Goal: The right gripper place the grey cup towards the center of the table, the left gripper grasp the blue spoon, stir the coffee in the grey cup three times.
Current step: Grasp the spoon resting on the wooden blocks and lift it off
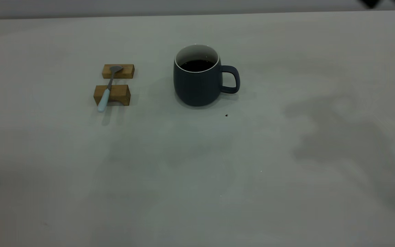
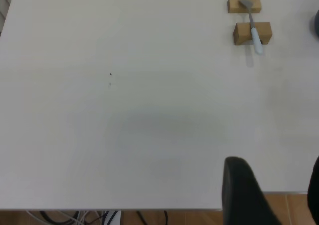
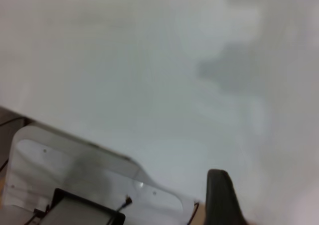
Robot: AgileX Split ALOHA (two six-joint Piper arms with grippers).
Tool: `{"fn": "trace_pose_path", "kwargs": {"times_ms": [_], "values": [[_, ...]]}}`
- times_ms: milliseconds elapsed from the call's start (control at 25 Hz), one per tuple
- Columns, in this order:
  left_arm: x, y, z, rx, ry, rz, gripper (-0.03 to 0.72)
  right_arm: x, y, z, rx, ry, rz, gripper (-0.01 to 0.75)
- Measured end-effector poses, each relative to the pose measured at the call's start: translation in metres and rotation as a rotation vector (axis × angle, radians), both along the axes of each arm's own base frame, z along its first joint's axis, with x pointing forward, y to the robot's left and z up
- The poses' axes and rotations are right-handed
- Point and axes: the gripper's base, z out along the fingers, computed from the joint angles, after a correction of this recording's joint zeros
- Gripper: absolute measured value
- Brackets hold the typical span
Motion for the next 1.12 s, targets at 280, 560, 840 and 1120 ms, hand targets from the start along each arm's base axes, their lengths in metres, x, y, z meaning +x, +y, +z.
{"fn": "trace_pose_path", "kwargs": {"times_ms": [280,560,840,1120], "values": [[0.0,0.0,0.0,0.0,0.0,0.0,0.394,-0.118,-0.032,0.015,-0.057,-0.083,-0.071,0.511],[0.0,0.0,0.0,0.0,0.0,0.0,0.394,-0.208,-0.06,0.009,-0.117,-0.234,-0.116,0.511],[0.0,0.0,0.0,0.0,0.0,0.0,0.394,-0.237,-0.072,-0.001,-0.119,-0.384,-0.203,0.511],[0.0,0.0,0.0,0.0,0.0,0.0,0.394,-0.253,-0.079,0.006,-0.116,-0.507,-0.329,0.511]]}}
